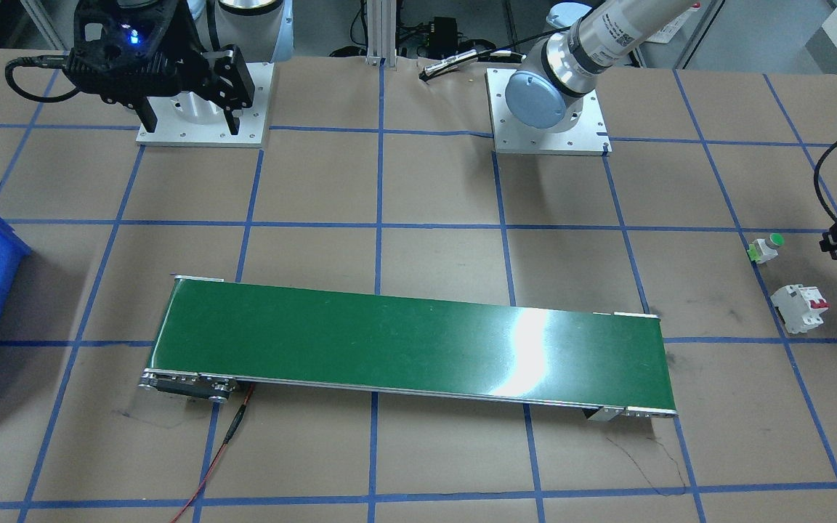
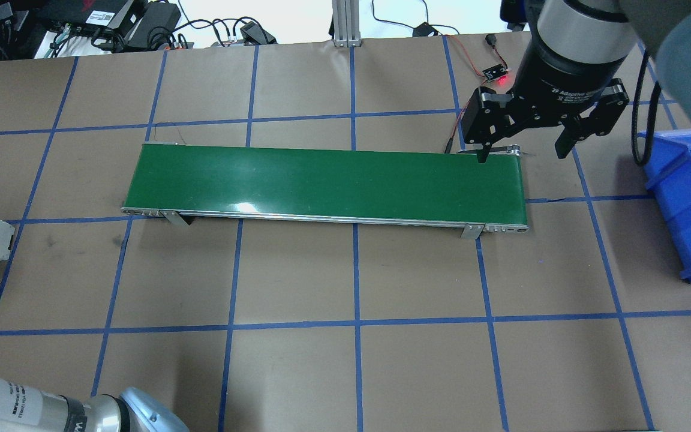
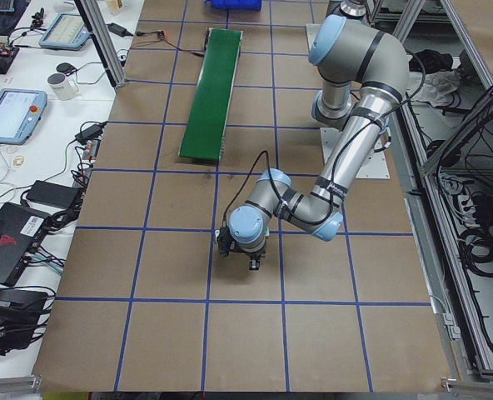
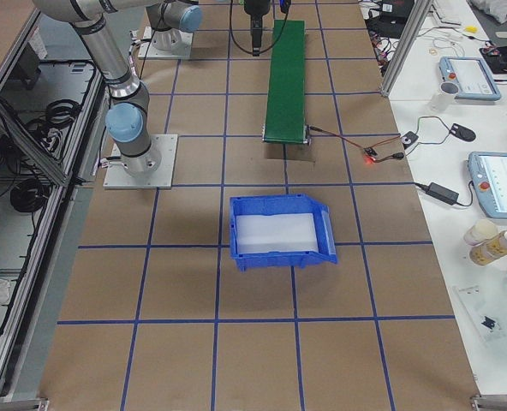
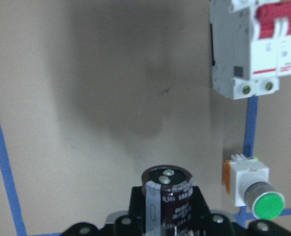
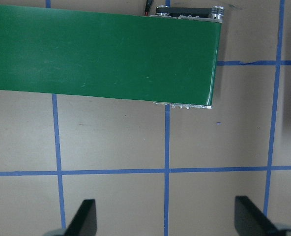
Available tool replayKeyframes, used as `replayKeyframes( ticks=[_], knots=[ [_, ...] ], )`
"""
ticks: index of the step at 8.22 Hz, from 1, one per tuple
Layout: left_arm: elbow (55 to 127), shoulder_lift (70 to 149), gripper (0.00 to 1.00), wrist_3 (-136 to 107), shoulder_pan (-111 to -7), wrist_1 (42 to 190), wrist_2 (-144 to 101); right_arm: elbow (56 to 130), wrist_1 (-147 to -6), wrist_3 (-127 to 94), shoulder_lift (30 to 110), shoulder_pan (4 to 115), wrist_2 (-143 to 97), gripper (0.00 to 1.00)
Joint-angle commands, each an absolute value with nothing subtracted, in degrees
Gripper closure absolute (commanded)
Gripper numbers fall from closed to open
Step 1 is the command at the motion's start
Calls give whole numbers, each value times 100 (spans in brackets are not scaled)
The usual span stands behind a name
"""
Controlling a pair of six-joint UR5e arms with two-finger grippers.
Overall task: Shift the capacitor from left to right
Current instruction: 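Lift the capacitor with the left gripper and carry it to the belt end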
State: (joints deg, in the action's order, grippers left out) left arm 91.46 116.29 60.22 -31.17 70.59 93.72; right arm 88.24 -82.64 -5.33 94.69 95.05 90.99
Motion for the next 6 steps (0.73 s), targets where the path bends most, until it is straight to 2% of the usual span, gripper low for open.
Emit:
replayKeyframes(
  ticks=[1,6],
  knots=[
    [8755,10953,100,5618,-3811,7699,9404,8824,-8270,-527,9466,9501,9097,0],
    [8745,10872,100,3196,-6437,7691,9326,8859,-8192,-536,9457,9510,9106,0]
  ],
)
